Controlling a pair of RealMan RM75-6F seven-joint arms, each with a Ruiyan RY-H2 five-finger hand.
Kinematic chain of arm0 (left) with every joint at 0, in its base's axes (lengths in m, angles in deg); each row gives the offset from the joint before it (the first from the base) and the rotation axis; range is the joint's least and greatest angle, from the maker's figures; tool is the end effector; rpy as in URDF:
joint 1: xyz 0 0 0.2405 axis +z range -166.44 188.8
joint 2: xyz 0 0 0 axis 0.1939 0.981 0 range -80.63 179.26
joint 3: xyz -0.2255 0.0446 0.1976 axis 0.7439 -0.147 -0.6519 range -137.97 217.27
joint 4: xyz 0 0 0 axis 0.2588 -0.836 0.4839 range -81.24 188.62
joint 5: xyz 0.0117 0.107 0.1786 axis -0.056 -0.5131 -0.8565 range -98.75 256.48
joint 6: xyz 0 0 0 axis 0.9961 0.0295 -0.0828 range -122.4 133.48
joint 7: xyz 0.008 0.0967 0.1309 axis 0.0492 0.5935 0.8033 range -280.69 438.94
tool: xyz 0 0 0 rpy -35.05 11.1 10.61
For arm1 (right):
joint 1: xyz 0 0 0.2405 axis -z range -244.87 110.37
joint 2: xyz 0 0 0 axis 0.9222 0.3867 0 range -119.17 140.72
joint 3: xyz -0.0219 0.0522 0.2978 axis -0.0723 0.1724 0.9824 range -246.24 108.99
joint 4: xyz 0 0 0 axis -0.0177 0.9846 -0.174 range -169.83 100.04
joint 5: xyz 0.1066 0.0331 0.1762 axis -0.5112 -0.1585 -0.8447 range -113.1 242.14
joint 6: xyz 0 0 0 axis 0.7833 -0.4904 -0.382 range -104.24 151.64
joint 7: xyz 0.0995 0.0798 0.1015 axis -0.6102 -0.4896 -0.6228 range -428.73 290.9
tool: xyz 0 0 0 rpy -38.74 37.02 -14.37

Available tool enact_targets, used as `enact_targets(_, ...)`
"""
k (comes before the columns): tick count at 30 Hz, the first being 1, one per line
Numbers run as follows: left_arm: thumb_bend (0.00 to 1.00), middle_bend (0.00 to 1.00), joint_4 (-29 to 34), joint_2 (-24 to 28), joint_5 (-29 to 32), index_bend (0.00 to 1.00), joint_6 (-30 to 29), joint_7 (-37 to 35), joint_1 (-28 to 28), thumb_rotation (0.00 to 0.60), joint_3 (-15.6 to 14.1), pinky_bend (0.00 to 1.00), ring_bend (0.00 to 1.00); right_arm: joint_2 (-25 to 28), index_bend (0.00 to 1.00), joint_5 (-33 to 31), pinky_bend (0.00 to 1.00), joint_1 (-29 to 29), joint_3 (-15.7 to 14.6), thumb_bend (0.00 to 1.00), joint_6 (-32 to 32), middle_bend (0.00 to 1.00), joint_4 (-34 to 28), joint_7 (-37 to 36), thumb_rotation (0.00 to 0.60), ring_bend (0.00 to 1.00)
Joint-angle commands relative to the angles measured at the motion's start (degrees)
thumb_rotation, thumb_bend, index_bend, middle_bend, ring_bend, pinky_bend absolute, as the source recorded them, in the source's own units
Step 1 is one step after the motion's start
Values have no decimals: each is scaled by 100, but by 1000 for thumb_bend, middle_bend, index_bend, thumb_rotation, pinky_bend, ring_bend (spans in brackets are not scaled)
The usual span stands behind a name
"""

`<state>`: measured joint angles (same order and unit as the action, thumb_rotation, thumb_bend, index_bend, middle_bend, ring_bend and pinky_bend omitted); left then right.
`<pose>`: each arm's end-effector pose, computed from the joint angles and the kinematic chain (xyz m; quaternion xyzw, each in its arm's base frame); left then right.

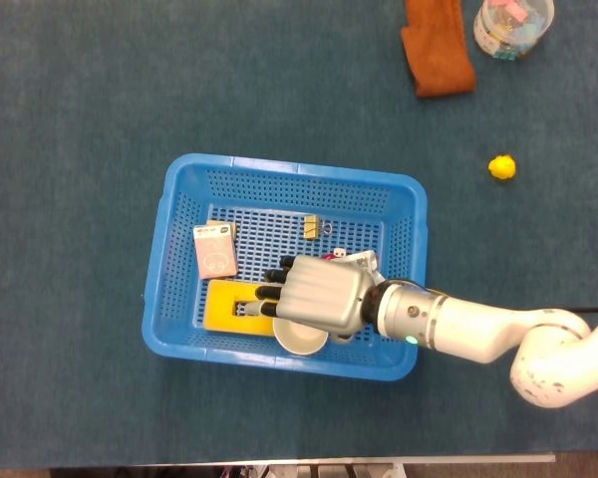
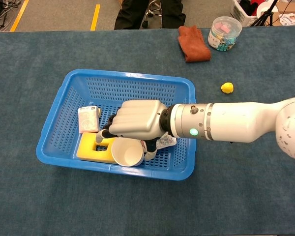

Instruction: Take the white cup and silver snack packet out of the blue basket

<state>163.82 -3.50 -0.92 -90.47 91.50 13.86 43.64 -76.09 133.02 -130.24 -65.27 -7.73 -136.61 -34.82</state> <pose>-0.3259 0.1573 0.2583 -0.5181 -0.3586 -0.3445 0.6959 -0.0393 -0.2957 -0.0861 0.9498 -0.1383 0.2542 0.1192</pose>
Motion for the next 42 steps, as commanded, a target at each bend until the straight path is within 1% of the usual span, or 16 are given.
enact_targets(1, 255, 299, -9, 2, 0, 293, -43, -13, 38, 600, -2, 235, 209, -138, 234, -76, 292, -59, -69, 0, -51, 298, 105, 35, 600, 218)
enact_targets(2, 255, 299, -9, 2, -2, 293, -56, -18, 49, 600, 0, 235, 209, -203, 265, -78, 307, -59, -83, 0, -103, 319, 153, 20, 600, 234)
enact_targets(4, 255, 299, -4, 1, 1, 293, -71, -8, 59, 600, 10, 235, 209, -302, 378, -64, 391, -39, -95, 24, -213, 398, 222, -14, 600, 309)
enact_targets(6, 255, 299, 18, -3, 12, 293, -69, 16, 53, 600, 28, 235, 209, -355, 443, -43, 460, -34, -116, 57, -259, 444, 270, -80, 600, 366)
enact_targets(9, 255, 299, 35, -21, 51, 293, -60, 59, 42, 600, 59, 235, 209, -315, 479, -1, 523, -8, -124, 116, -341, 472, 251, -199, 600, 414)
enact_targets(12, 255, 299, 37, -37, 75, 293, -40, 95, 34, 600, 74, 235, 209, -122, 486, 65, 530, 52, -84, 120, -473, 478, 127, -372, 600, 422)
enact_targets(16, 255, 299, 13, -33, 67, 293, 3, 71, 13, 600, 86, 235, 209, 321, 492, 142, 539, 155, -5, 120, -623, 482, -171, -680, 600, 428)
enact_targets(19, 255, 299, -6, -25, 66, 293, 75, 44, -35, 600, 112, 235, 209, 838, 492, 256, 539, 305, 107, 120, -859, 482, -507, -982, 600, 428)
enact_targets(23, 255, 299, -42, -14, 67, 293, 160, 2, -83, 600, 130, 235, 209, 1527, 492, 331, 539, 498, 216, 118, -1140, 482, -787, -1229, 600, 428)
enact_targets(27, 255, 299, -77, -12, 59, 293, 221, -54, -112, 600, 134, 235, 209, 2184, 492, 284, 539, 698, 286, 118, -1336, 482, -979, -1464, 600, 428)
enact_targets(31, 255, 299, -98, -13, 55, 293, 281, -68, -142, 600, 134, 235, 209, 2716, 492, 139, 539, 901, 300, 118, -1431, 482, -998, -1711, 600, 428)
enact_targets(34, 255, 299, -113, -17, 23, 293, 282, -92, -142, 600, 125, 235, 209, 2900, 492, 48, 539, 1029, 260, 117, -1484, 482, -883, -1777, 600, 428)
enact_targets(36, 255, 299, -121, -25, 12, 293, 302, -87, -148, 600, 114, 235, 209, 2923, 492, -83, 539, 1104, 228, 118, -1481, 482, -710, -1833, 600, 428)
enact_targets(39, 255, 299, -133, -45, -13, 293, 345, -89, -166, 600, 96, 235, 209, 2752, 492, -285, 540, 1161, 158, 118, -1487, 481, -294, -1720, 600, 428)
enact_targets(42, 255, 299, -128, -62, -38, 293, 371, -79, -184, 600, 88, 235, 209, 2397, 492, -589, 540, 1153, 122, 117, -1422, 470, 200, -1607, 600, 425)
